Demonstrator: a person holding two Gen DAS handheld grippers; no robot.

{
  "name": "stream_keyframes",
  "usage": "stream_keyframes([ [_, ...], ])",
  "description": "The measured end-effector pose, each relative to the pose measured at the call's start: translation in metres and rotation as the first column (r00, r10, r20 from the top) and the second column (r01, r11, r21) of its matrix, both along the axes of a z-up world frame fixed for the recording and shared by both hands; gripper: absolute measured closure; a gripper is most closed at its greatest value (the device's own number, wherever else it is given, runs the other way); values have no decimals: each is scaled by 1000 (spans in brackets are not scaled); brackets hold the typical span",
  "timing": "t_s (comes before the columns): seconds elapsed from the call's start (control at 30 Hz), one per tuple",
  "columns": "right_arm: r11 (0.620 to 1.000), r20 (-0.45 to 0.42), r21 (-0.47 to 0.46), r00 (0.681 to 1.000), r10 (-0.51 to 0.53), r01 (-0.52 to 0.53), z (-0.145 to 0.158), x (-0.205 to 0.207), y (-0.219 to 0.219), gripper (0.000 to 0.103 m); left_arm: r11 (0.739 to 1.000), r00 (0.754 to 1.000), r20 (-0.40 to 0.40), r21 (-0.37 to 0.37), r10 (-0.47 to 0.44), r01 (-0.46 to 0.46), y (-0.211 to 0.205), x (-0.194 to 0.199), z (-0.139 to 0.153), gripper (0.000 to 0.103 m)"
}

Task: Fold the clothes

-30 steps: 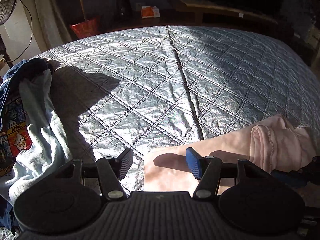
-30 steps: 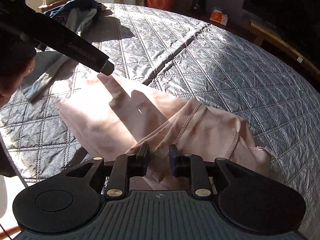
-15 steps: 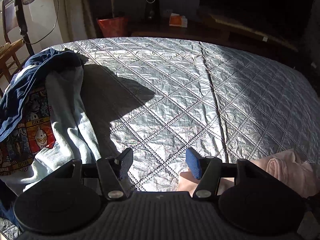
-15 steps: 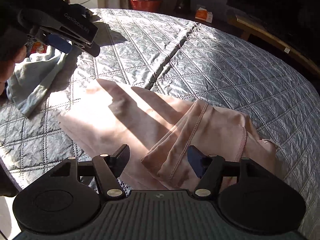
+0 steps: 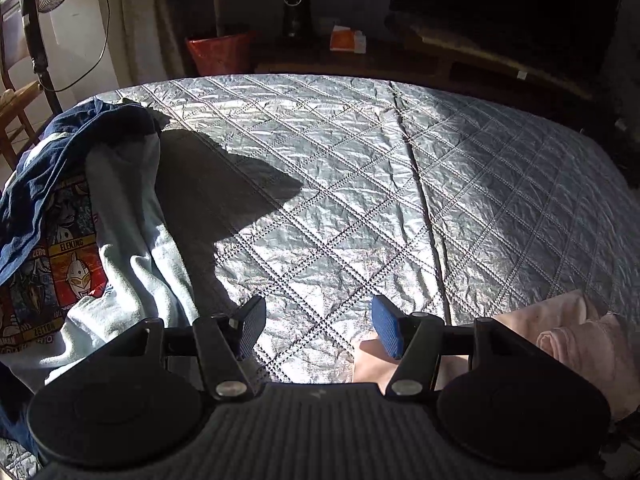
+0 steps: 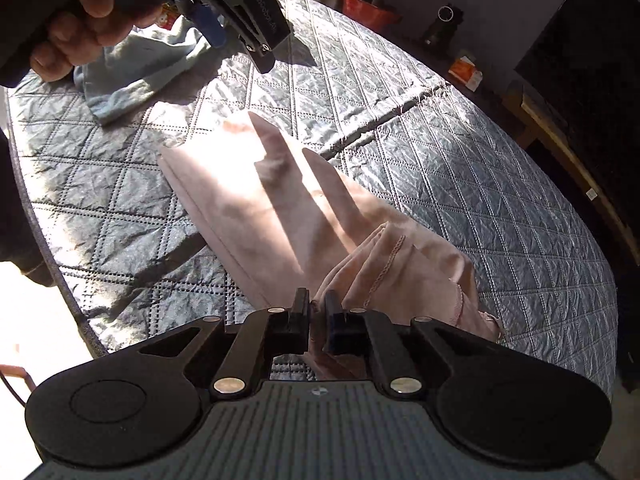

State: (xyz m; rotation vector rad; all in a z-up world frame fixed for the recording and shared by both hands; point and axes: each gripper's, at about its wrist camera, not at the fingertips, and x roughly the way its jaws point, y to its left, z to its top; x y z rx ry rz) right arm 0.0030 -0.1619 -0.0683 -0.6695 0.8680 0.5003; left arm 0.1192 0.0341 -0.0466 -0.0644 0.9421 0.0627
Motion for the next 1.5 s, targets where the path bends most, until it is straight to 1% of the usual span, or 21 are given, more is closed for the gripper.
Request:
stream_keyframes([
  [0.07, 998, -3, -62, 1000, 4, -4, -7, 1, 0, 92, 1000, 1000, 0, 2, -1, 1, 0, 0, 0, 48],
  [0.17, 998, -55, 15, 997, -57, 58, -15, 12, -4, 90, 1000, 1000, 1, 3, -5, 5, -2, 0, -1, 48],
  [0.23, 985, -68, 133, 992, -106, 114, -2, 15, -11, 89, 1000, 1000, 1, 7, -6, 6, -3, 0, -1, 48],
  [0.3, 952, -70, 249, 984, -166, 178, 13, 19, -20, 86, 1000, 1000, -1, 9, -6, 6, -3, 0, -2, 48],
  [0.43, 889, -82, 307, 940, -330, 339, 14, 41, -49, 78, 1000, 1000, -5, 3, -5, 5, -2, 1, -2, 48],
  [0.5, 854, -121, 324, 913, -389, 407, 2, 55, -63, 80, 1000, 1000, 0, 0, -11, 11, -2, 0, -1, 48],
  [0.63, 855, -144, 299, 905, -400, 425, -24, 79, -61, 80, 1000, 1000, 1, 3, -29, 29, -7, 0, 0, 48],
  [0.67, 861, -136, 283, 907, -399, 422, -29, 84, -58, 85, 999, 1000, -3, 4, -31, 31, -8, 0, -1, 48],
  [0.73, 873, -102, 278, 916, -388, 400, -30, 90, -55, 85, 999, 999, -8, 6, -37, 37, -10, 0, -3, 48],
  [0.83, 822, -69, 357, 890, -451, 444, -12, 96, -69, 84, 999, 999, -11, 7, -45, 45, -13, 0, -4, 48],
  [0.9, 754, -68, 432, 851, -521, 495, 2, 99, -87, 78, 999, 999, -10, 7, -50, 50, -15, -1, -4, 48],
  [0.97, 720, -128, 452, 837, -532, 526, 5, 104, -100, 78, 998, 998, -11, 6, -55, 55, -16, -1, -4, 48],
  [1.03, 748, -183, 434, 862, -472, 502, -1, 103, -99, 74, 998, 998, -11, 6, -61, 61, -18, -1, -4, 47],
  [1.1, 810, -180, 379, 894, -410, 448, -9, 95, -86, 64, 998, 998, -12, 7, -63, 63, -18, -1, -4, 47],
  [1.13, 843, -195, 326, 903, -382, 427, -17, 94, -78, 46, 998, 998, -13, 7, -62, 62, -18, -1, -4, 47],
  [1.17, 874, -213, 271, 910, -355, 404, -26, 94, -70, 32, 998, 998, -13, 7, -61, 61, -18, -1, -4, 47],
  [1.2, 875, -209, 270, 911, -354, 402, -26, 93, -70, 30, 998, 998, -15, 8, -60, 60, -19, -1, -5, 47],
  [1.27, 872, -197, 279, 913, -358, 403, -26, 90, -69, 36, 998, 998, -16, 10, -61, 61, -19, -1, -6, 47],
  [1.33, 852, -181, 287, 898, -400, 437, -13, 87, -71, 51, 998, 998, -18, 13, -62, 62, -19, -1, -6, 47],
  [1.4, 840, -181, 329, 902, -391, 430, -1, 78, -72, 50, 998, 998, -19, 13, -61, 62, -19, -1, -7, 47],
  [1.5, 876, -183, 259, 912, -368, 406, -10, 72, -57, 57, 998, 998, -17, 7, -59, 59, -19, 0, -5, 47],
])
